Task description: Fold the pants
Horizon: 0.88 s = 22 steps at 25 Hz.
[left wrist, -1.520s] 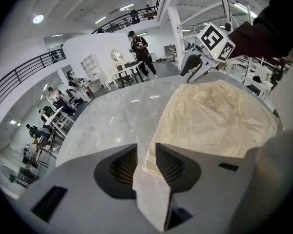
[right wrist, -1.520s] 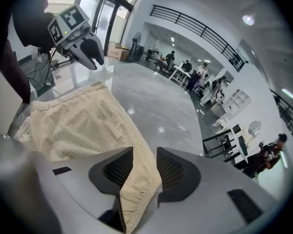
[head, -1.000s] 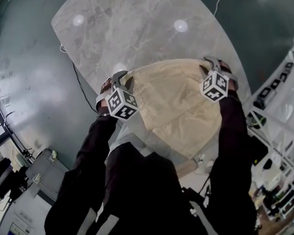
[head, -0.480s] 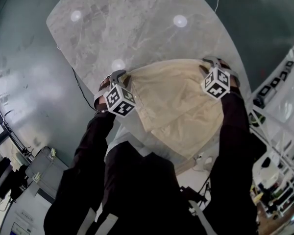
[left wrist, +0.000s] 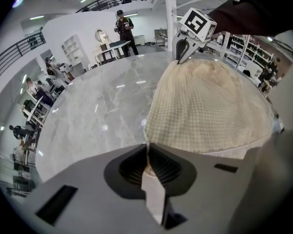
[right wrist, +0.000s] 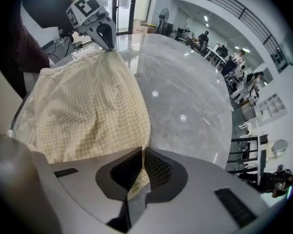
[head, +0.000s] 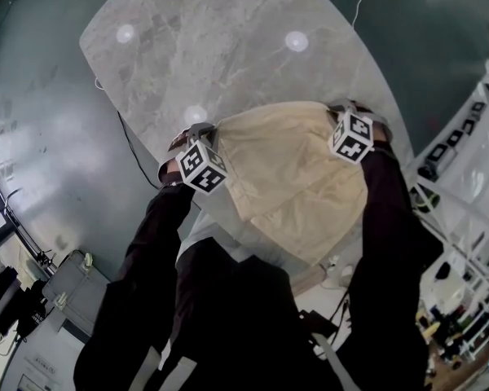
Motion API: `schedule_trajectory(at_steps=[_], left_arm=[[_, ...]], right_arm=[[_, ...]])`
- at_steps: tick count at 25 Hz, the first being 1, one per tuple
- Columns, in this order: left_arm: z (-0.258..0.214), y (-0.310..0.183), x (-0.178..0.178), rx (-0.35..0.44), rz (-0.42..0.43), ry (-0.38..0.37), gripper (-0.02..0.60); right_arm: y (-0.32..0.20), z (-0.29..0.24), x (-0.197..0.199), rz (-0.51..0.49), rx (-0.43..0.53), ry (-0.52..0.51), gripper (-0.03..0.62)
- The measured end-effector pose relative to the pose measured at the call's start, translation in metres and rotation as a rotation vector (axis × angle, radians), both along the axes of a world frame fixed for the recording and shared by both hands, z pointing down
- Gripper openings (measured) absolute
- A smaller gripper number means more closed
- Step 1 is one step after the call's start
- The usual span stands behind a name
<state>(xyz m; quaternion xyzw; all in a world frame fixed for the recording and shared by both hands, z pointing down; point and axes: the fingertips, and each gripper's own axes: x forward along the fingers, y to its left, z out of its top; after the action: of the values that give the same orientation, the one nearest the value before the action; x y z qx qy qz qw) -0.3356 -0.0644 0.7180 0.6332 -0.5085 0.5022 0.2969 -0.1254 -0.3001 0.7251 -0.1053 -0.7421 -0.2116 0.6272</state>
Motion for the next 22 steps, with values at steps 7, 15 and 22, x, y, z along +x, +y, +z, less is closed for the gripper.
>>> schedule_trajectory(at_steps=[7, 15, 22], left_arm=[[-0.013, 0.004, 0.001, 0.023, -0.021, -0.007, 0.012], [-0.038, 0.011, 0.013, 0.045, -0.025, 0.035, 0.012], [-0.066, 0.022, 0.040, 0.062, -0.047, 0.157, 0.011]], right_arm=[[0.000, -0.004, 0.002, -0.022, 0.065, -0.025, 0.009], [0.013, -0.033, 0.008, -0.024, 0.033, -0.024, 0.009], [0.027, -0.061, 0.025, 0.000, -0.029, -0.035, 0.008]])
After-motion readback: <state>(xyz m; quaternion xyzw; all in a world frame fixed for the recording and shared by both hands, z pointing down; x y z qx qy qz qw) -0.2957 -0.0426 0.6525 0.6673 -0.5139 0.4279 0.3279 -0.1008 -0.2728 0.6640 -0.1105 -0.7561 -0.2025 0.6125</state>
